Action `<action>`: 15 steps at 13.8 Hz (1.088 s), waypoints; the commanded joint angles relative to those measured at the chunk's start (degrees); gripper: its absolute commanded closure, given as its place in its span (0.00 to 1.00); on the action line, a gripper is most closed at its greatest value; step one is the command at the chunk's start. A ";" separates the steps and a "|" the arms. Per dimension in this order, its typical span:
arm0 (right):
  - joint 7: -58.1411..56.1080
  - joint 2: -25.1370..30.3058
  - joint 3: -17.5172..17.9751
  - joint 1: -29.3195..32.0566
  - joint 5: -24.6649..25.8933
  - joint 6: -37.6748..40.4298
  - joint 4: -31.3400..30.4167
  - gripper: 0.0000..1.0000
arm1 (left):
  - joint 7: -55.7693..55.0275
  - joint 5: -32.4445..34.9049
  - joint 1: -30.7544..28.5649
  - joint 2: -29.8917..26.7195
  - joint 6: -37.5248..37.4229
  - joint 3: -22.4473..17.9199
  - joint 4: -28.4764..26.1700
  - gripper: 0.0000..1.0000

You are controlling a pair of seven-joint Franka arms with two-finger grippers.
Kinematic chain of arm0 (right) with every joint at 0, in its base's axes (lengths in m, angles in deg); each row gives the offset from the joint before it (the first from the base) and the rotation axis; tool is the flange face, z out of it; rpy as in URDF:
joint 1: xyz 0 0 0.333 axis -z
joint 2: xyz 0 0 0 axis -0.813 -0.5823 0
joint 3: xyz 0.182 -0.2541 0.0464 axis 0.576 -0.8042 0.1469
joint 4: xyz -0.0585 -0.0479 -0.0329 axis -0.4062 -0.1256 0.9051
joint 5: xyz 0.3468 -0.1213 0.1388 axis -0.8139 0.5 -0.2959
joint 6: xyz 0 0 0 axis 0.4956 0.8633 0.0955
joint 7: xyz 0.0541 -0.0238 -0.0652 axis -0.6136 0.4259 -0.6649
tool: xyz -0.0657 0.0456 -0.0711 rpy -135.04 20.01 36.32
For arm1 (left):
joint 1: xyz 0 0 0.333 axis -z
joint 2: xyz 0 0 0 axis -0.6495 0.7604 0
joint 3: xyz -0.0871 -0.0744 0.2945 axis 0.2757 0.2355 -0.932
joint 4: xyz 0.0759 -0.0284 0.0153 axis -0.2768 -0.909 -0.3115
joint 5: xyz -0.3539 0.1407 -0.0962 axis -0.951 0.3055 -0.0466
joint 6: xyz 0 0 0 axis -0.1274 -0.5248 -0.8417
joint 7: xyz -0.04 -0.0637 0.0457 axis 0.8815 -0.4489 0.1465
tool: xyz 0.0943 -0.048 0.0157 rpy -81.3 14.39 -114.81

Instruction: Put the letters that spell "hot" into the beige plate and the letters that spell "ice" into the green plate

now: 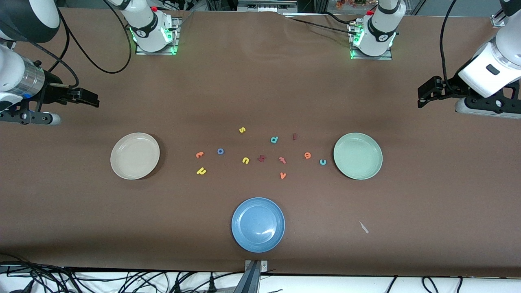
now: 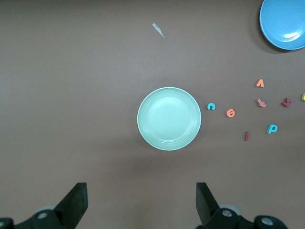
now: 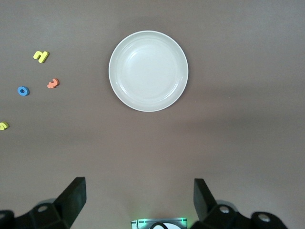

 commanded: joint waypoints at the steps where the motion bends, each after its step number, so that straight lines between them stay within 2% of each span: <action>1: -0.46 -0.60 -0.46 -0.16 -0.73 1.53 1.13 0.00 | 1.37 -0.62 -0.35 -0.33 -1.19 0.10 0.73 0.00; 15: -0.19 -0.69 -0.46 -0.24 -0.65 1.44 1.65 0.00 | 1.37 -0.62 -0.27 -0.42 -1.37 0.54 0.73 0.00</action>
